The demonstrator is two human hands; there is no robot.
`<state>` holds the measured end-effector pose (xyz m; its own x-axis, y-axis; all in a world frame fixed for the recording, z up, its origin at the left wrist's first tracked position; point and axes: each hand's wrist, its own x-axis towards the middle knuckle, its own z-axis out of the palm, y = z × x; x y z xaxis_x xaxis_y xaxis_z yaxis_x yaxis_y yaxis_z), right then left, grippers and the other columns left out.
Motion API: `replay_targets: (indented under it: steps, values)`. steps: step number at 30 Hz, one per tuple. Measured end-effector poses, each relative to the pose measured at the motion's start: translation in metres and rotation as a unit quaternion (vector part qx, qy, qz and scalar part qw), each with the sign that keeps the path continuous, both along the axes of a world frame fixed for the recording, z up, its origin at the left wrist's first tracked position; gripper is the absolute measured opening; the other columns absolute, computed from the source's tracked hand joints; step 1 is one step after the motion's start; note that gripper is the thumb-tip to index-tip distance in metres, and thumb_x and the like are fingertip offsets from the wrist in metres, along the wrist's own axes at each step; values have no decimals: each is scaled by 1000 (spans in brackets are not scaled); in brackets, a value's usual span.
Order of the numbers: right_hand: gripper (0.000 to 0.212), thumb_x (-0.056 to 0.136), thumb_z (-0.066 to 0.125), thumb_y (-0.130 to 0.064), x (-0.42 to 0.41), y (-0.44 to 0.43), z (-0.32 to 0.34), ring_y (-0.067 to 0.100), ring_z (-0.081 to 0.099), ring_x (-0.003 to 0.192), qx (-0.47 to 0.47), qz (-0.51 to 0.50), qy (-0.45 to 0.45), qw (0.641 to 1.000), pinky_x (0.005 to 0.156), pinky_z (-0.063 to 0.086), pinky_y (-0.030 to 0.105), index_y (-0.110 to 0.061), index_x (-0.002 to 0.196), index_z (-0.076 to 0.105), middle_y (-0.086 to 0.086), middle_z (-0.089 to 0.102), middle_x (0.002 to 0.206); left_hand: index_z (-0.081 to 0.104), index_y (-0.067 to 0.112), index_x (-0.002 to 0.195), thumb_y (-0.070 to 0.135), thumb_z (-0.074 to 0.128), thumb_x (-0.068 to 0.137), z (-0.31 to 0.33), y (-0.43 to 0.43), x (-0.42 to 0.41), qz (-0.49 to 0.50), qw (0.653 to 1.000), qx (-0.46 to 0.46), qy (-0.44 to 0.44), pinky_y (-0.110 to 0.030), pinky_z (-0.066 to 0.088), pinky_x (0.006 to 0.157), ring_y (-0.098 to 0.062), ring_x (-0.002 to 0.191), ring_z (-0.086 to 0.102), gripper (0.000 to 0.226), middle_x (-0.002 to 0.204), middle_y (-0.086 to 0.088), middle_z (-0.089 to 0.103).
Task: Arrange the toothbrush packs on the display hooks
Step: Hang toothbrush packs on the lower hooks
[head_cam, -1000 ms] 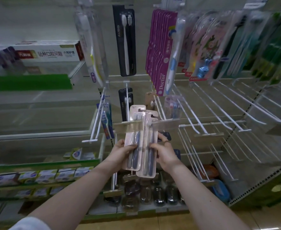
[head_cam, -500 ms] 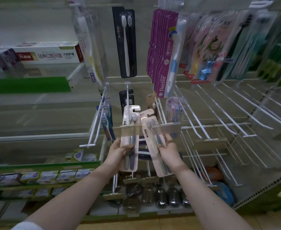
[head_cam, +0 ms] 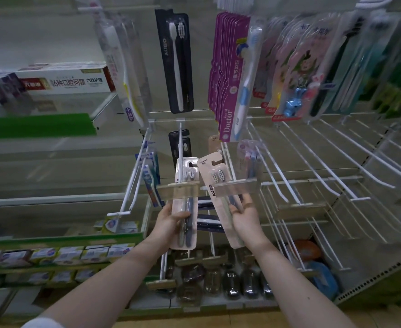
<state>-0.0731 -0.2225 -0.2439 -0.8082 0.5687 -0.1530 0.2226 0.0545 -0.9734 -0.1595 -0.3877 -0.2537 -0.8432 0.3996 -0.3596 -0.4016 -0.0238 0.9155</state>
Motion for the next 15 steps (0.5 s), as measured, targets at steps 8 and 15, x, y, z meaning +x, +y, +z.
replay_targets:
  steps: [8, 15]
  values:
    - [55, 96, 43, -7, 5, 9, -8, 20, 45, 128, -19, -25, 6, 999, 107, 37, 48, -42, 137, 36, -5, 47, 139, 55, 15, 115, 1, 62, 84, -1, 8, -1, 7, 1000, -4, -15, -52, 53, 84, -36, 97, 64, 35, 107, -15, 65]
    - [56, 96, 44, -6, -1, 9, -7, 20, 44, 128, -70, -29, 6, 997, 104, 35, 40, -35, 142, 32, -3, 46, 140, 54, 12, 118, 1, 64, 82, -4, 13, -4, 18, 999, 9, -31, -49, 55, 74, -36, 93, 66, 38, 109, -17, 64]
